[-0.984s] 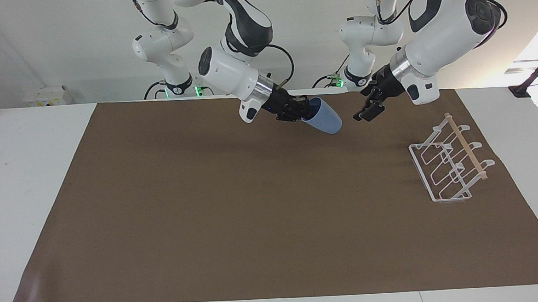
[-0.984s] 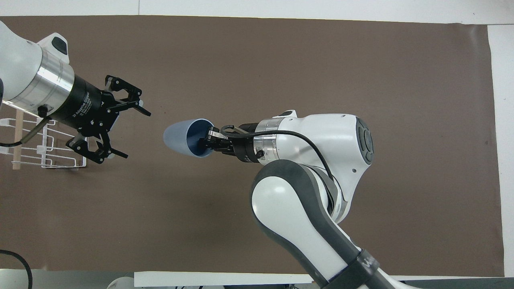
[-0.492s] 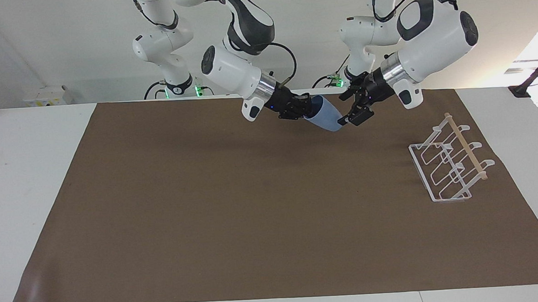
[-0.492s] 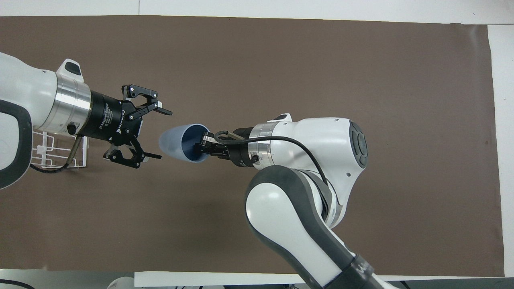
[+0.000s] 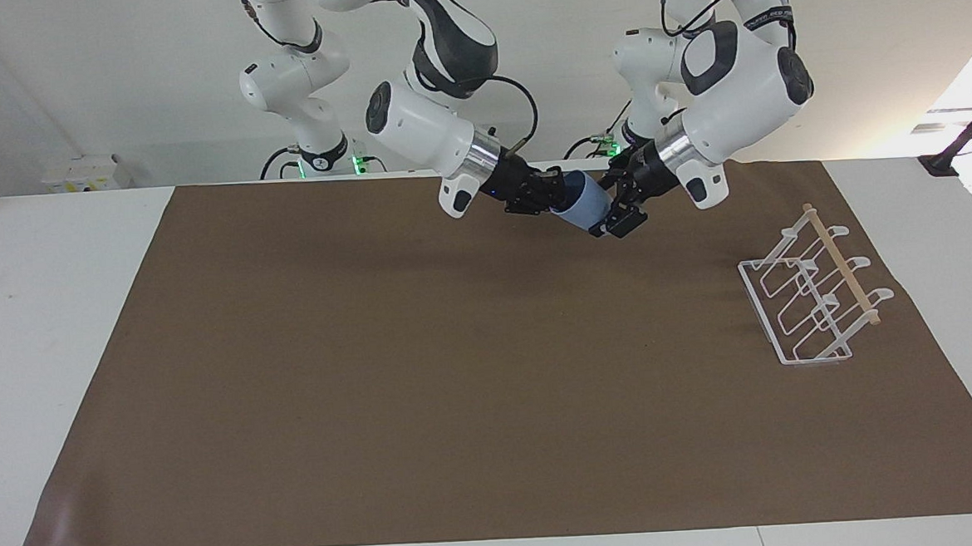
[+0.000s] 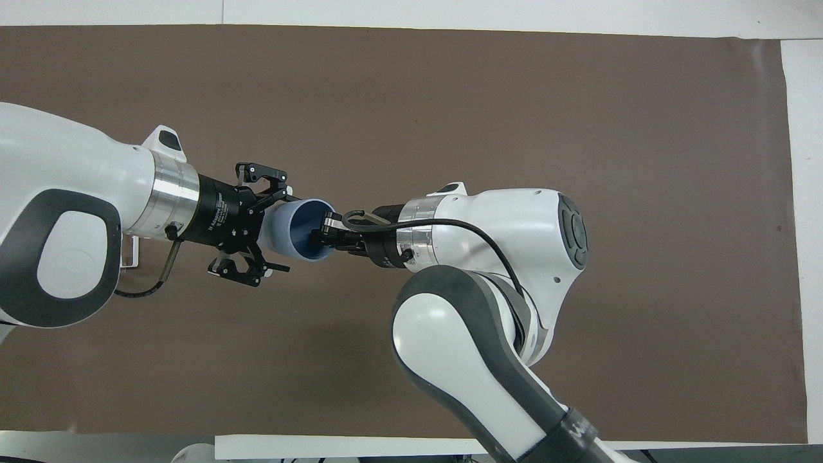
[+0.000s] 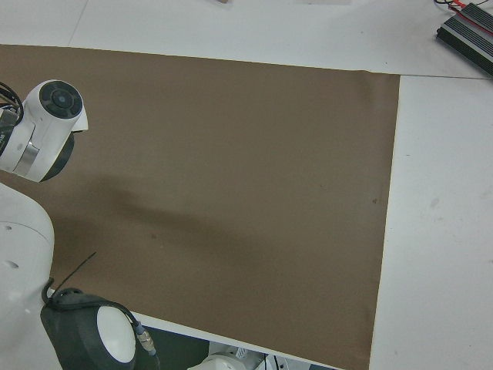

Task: Hang cup on cup holder
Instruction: 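Grasp the cup with the left gripper while the right gripper holds it, then carry the cup to the rack with the left gripper while the right gripper withdraws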

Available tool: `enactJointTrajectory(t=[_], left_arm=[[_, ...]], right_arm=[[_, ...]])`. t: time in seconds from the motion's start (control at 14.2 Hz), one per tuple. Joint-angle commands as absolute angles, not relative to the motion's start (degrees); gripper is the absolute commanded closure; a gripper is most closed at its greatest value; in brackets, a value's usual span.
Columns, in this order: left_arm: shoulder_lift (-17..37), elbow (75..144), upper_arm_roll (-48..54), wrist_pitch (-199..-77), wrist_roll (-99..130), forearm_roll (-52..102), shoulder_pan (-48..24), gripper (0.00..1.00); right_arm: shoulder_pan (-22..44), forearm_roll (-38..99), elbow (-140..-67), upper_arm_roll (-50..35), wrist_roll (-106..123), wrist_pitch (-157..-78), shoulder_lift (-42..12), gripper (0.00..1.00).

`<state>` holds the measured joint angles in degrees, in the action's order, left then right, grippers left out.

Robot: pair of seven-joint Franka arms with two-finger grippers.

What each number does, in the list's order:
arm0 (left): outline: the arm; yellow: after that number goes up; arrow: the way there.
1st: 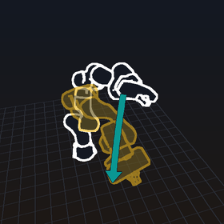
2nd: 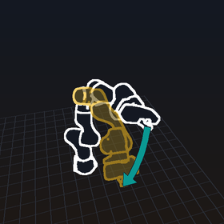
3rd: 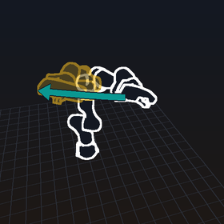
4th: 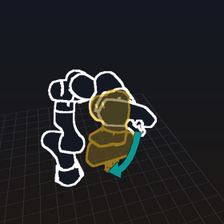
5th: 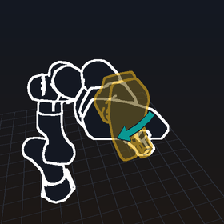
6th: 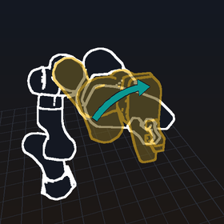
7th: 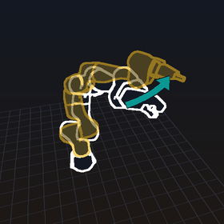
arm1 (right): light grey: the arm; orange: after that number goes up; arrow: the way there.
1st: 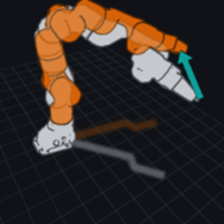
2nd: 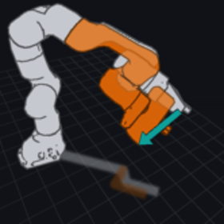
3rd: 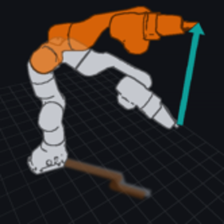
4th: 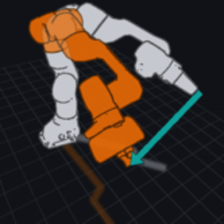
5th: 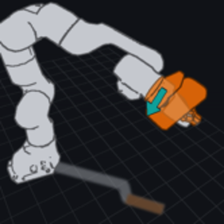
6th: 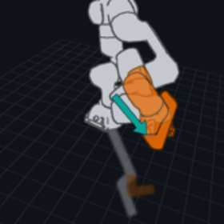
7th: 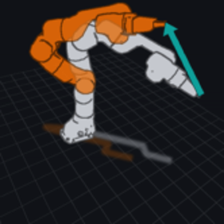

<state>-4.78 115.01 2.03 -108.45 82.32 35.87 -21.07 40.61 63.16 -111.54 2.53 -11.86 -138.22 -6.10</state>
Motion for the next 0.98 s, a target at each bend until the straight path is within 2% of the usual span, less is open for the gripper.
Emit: enactJointTrajectory(t=[0.0,0.49,0.56,0.63,0.84,0.91], left_arm=[[-6.9,117.3,1.5,-109.5,82.9,36.4,-23.3,0.99],[-6.9,117.1,1.5,-109.2,80.2,36.1,-22.4,1.00],[-6.8,117.0,1.4,-109.1,80.2,36.0,-21.8,1.00],[-6.8,116.6,1.4,-108.6,80.2,35.4,-20.8,1.00],[-5.9,113.8,1.2,-105.3,79.9,26.6,-20.1,1.00],[-5.6,113.7,1.1,-105.5,80.1,23.2,-19.6,1.00]], right_arm=[[40.5,63.8,-111.4,2.5,-12.0,-138.4,-6.2,1.00],[40.4,63.8,-111.4,2.5,-12.0,-138.4,-6.2,0.98],[40.3,63.8,-111.3,2.5,-12.0,-138.4,-6.2,0.71],[40.4,63.8,-111.2,2.5,-12.2,-138.5,-6.1,0.01],[38.4,63.7,-111.3,3.0,-12.1,-136.6,-4.1,0.01],[35.8,63.4,-111.5,3.1,-12.0,-132.2,-2.3,0.01]])
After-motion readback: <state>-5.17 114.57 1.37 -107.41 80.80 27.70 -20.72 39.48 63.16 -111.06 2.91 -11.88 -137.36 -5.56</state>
